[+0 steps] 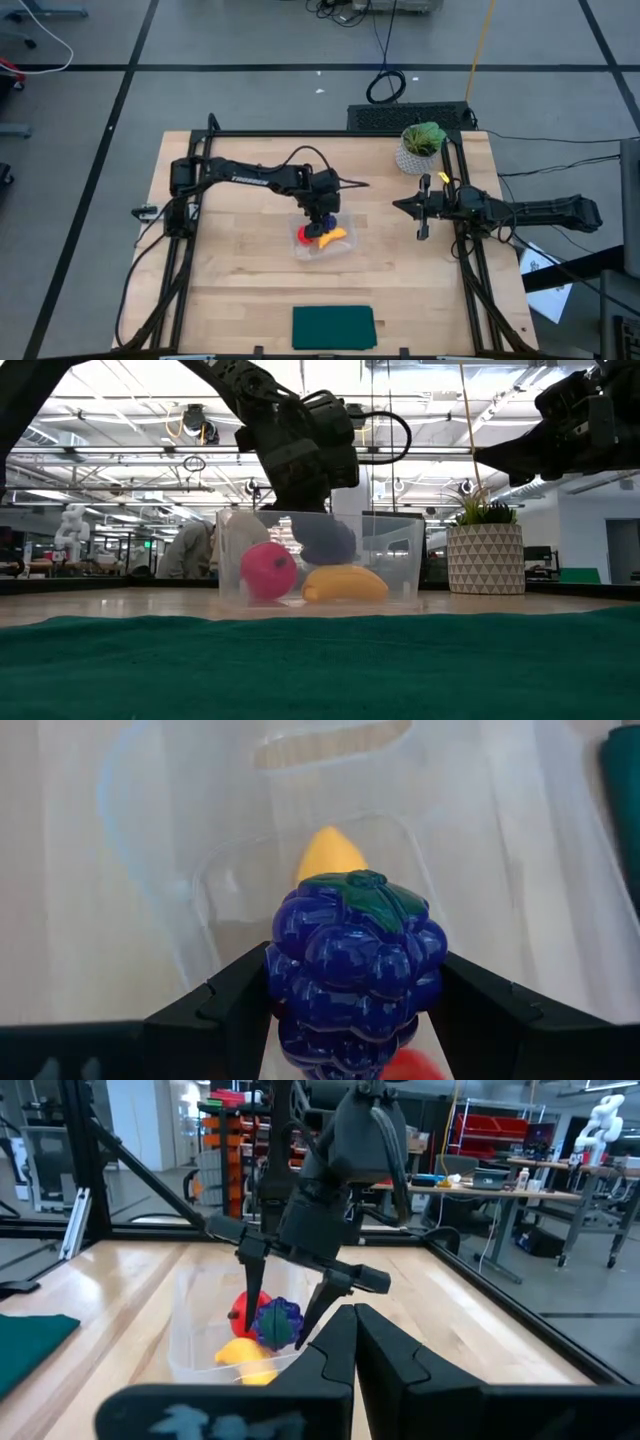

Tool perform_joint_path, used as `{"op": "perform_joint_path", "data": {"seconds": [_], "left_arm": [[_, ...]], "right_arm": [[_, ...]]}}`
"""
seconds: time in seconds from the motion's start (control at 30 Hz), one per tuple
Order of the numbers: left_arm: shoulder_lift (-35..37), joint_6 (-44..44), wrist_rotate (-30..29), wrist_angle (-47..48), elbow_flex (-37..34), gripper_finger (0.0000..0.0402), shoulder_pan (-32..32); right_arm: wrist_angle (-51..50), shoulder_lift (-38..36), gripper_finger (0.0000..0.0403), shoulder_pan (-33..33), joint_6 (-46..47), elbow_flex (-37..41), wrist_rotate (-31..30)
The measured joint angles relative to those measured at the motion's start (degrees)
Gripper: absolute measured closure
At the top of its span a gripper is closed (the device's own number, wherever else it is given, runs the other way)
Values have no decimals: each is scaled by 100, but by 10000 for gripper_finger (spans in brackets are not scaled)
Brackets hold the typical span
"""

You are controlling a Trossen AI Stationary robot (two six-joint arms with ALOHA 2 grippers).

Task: Pick and placing Produce into tupperware
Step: Put the purple grapes into the transparent bin

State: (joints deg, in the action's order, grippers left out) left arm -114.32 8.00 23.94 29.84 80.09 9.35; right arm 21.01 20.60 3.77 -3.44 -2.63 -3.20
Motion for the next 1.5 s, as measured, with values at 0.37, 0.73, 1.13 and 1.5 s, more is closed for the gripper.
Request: {"op": "perform_joint_path", "data": {"seconds": [0.37, 0.73, 1.13, 1.5], "left_arm": [[-36, -35, -65, -113, -7, 172, -78], [-36, -252, -592, -171, -7, 172, -166], [-99, -585, -721, -334, -4, 172, -166], [-121, -672, -907, -243, -4, 172, -197]], "right_arm": [[17, 0, 403, 0, 0, 0, 0], [16, 0, 403, 0, 0, 0, 0], [16, 0, 403, 0, 37, 0, 2], [30, -2, 403, 0, 39, 0, 2]]}}
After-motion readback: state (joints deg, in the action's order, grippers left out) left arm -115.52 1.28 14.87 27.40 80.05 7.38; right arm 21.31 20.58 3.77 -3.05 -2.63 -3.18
